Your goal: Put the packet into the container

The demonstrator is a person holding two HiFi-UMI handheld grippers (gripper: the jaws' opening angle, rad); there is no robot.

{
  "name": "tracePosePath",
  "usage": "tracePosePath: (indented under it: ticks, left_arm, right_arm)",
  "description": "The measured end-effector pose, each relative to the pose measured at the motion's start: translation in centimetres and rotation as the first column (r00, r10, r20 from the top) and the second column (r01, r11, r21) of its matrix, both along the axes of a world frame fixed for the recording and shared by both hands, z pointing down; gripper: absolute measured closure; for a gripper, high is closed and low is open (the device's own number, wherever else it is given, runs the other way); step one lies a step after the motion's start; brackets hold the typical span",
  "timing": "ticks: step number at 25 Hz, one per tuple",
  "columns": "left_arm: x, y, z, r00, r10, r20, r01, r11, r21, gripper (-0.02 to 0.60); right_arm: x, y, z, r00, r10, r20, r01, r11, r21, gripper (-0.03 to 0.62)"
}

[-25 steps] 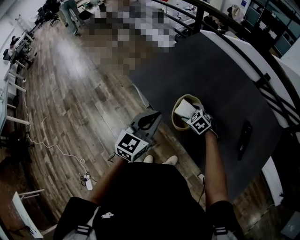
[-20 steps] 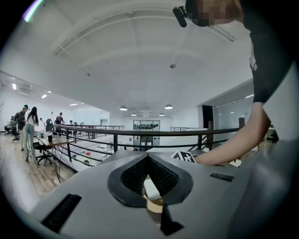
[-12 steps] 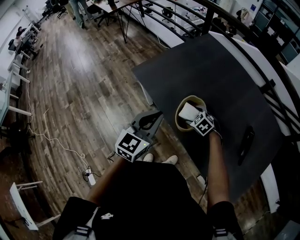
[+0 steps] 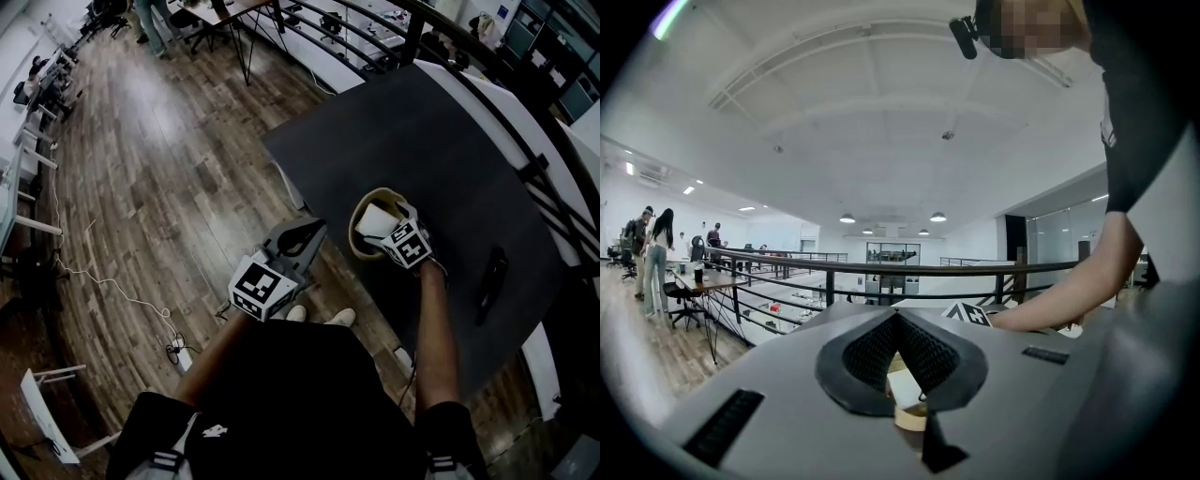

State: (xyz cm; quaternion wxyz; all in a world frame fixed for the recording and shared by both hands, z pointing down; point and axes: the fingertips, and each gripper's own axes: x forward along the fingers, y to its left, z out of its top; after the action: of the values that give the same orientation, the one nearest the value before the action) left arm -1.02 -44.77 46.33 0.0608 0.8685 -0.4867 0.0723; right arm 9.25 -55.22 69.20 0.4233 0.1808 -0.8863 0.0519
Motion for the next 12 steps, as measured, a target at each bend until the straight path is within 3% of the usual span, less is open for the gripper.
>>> tracePosePath:
  ticks: [7, 12]
  left_arm:
    - [0.8, -0.1, 0.2, 1.0, 0.03, -0.007, -0.03, 1.0, 0.003, 0.577]
    - [1.6, -0.3, -0.1, 0.998, 0.057, -0.025, -0.056, 0.998, 0.014, 0.577]
  right_arm:
    - [0.0, 0.2, -5.5, 0.985, 0.083, 0.154, -0.092, 0.994, 0.053, 0.069]
    - [-0.1, 1.2, -11.3, 0.944, 0.124, 0.305, -0.167, 0.979, 0.12, 0.219]
